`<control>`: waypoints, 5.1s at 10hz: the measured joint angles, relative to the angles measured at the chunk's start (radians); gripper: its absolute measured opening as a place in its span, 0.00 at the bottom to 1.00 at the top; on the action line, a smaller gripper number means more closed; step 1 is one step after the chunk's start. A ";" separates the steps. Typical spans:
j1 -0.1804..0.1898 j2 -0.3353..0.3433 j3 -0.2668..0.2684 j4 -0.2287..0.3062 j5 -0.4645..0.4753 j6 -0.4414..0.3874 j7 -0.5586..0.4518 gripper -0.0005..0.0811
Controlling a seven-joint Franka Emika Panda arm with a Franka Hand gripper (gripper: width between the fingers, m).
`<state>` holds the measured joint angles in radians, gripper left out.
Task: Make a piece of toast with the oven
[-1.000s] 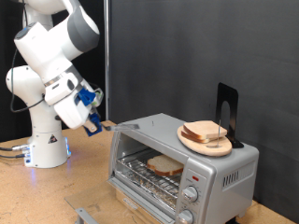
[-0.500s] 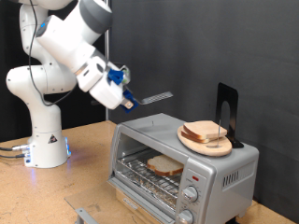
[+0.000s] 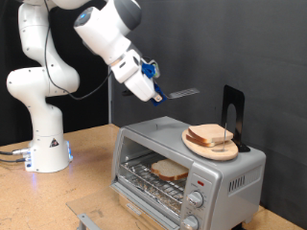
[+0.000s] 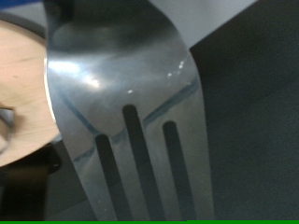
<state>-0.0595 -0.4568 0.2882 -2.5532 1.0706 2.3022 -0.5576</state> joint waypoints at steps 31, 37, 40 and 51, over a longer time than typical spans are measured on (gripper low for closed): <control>-0.043 -0.165 -0.187 -0.243 0.225 -0.119 -0.079 1.00; -0.107 -0.155 -0.292 -0.242 0.124 -0.347 0.088 1.00; -0.174 -0.171 -0.402 -0.233 0.055 -0.453 0.072 1.00; -0.265 0.002 -0.579 -0.192 -0.092 -0.518 0.182 1.00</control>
<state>-0.3243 -0.4549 -0.2913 -2.7451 0.9782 1.7841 -0.3755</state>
